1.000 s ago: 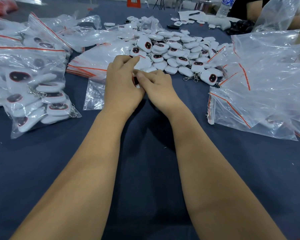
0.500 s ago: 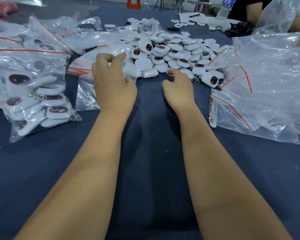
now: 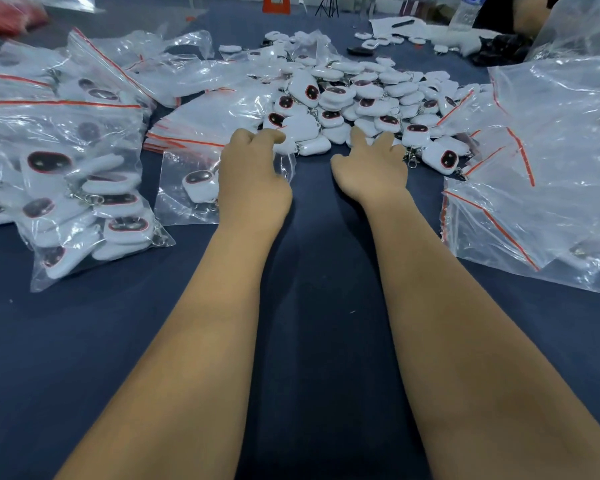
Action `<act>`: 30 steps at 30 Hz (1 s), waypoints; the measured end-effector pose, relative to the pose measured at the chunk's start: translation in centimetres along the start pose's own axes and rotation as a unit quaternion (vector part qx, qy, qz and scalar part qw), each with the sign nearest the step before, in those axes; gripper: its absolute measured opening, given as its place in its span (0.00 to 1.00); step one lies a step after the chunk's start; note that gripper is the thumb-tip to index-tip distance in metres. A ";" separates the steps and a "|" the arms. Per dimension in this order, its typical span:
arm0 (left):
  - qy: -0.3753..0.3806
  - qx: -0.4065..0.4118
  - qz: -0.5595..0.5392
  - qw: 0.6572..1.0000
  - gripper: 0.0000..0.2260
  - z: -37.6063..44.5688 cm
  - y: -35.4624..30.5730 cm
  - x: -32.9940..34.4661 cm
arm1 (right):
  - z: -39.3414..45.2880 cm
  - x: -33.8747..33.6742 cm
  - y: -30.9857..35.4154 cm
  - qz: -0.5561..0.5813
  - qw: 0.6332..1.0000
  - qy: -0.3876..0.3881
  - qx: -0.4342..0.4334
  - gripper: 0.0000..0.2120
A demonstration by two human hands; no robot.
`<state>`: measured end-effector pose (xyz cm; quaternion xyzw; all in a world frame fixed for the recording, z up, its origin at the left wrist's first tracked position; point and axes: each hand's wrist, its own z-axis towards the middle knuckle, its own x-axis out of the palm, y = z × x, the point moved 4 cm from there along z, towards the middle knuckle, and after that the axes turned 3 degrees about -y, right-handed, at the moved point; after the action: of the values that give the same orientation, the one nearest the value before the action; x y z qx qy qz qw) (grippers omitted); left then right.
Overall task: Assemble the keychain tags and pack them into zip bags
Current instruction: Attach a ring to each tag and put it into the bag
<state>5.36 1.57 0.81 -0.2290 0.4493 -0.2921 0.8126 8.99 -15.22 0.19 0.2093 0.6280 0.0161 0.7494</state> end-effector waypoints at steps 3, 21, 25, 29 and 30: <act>0.022 0.019 -0.010 1.000 0.22 -0.1 -0.5 0.3 | -0.2 0.2 0.2 -0.018 0.999 -0.034 -0.008 0.27; 0.073 0.018 0.062 0.995 0.18 -0.2 -0.3 1.0 | -3.8 -0.8 -0.9 0.363 0.928 -0.080 -0.018 0.19; 0.060 0.047 0.087 0.993 0.19 -0.2 -0.4 0.6 | -4.3 -1.1 -0.6 0.429 0.901 -0.059 0.004 0.10; 0.058 0.054 0.071 0.994 0.16 -0.7 -0.6 0.5 | -4.6 -1.1 0.4 0.471 0.879 -0.055 -0.037 0.13; 0.059 0.051 0.065 0.995 0.15 -0.7 -0.6 0.5 | -4.6 -1.0 0.6 0.489 0.869 -0.050 -0.049 0.15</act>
<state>4.78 0.73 0.57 -0.1397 0.4947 -0.2738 0.8129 4.53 -13.56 0.74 0.4536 0.4049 0.4007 0.6854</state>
